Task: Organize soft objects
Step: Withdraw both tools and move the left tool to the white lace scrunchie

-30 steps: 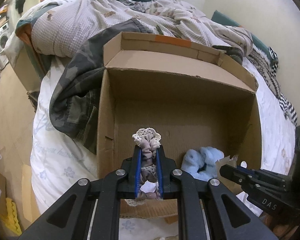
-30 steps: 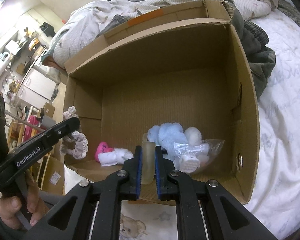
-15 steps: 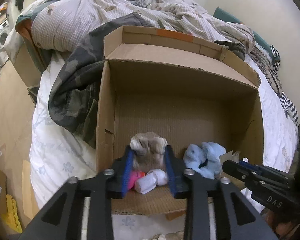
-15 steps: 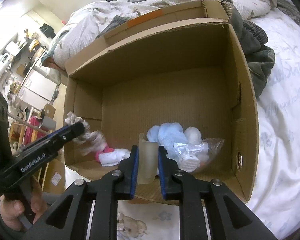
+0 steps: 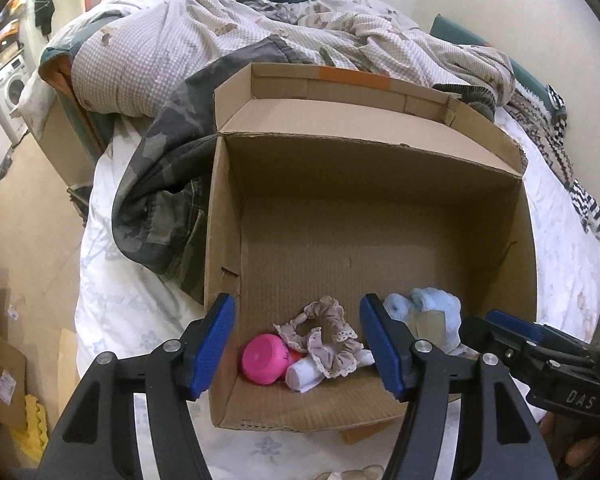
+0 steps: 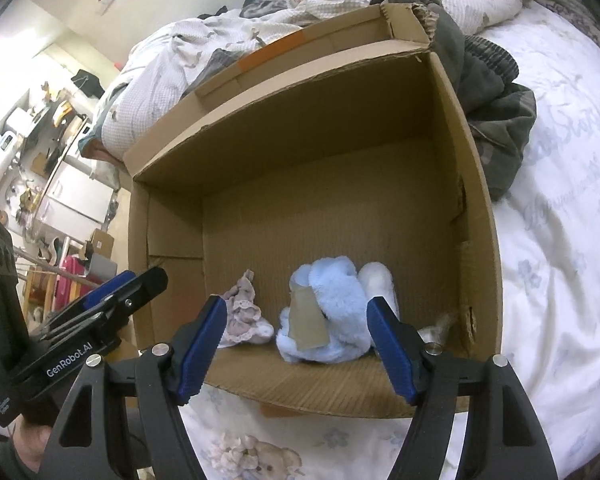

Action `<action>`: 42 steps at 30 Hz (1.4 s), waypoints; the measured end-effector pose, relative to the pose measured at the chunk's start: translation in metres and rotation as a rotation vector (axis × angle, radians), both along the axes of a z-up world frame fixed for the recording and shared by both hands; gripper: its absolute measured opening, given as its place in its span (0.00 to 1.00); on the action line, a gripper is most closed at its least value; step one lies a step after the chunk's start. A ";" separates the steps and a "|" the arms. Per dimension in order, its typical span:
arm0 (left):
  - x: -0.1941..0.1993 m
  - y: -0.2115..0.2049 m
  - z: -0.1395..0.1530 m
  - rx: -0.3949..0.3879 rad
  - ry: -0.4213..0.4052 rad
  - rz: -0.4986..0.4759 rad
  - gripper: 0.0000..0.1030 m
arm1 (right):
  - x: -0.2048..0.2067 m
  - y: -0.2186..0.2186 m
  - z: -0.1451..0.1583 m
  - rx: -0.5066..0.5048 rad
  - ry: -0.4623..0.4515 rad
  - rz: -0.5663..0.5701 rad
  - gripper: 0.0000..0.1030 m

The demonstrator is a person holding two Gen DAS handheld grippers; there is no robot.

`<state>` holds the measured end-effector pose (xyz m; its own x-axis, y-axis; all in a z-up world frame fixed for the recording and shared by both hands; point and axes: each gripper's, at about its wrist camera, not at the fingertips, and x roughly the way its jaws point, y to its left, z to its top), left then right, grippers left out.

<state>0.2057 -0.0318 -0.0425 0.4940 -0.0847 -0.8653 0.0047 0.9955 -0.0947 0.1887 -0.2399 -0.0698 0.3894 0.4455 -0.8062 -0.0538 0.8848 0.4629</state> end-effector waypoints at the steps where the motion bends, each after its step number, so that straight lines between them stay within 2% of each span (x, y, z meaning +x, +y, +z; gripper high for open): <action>1: 0.000 0.000 0.000 0.001 0.000 0.001 0.60 | -0.001 0.000 0.000 -0.001 -0.003 0.002 0.75; 8: -0.001 0.001 0.002 -0.004 -0.004 0.004 0.60 | 0.000 0.002 0.004 0.000 -0.010 -0.006 0.75; 11: -0.004 0.009 0.011 -0.027 -0.038 0.023 0.60 | 0.000 0.003 0.007 0.008 -0.014 -0.010 0.75; 20: -0.024 0.025 0.028 0.026 -0.075 0.085 0.61 | -0.013 0.005 0.018 -0.005 -0.043 -0.011 0.75; 29: -0.051 0.037 0.026 0.032 -0.035 0.108 0.61 | -0.032 0.000 0.025 -0.027 -0.054 -0.018 0.75; 42: -0.087 0.041 0.022 -0.017 0.000 0.103 0.61 | -0.064 0.000 0.019 -0.056 -0.030 -0.002 0.75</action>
<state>0.1182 0.0094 -0.0202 0.5008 -0.0479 -0.8642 -0.0980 0.9889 -0.1116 0.1245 -0.2400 -0.0509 0.4147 0.3994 -0.8176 -0.0648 0.9092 0.4112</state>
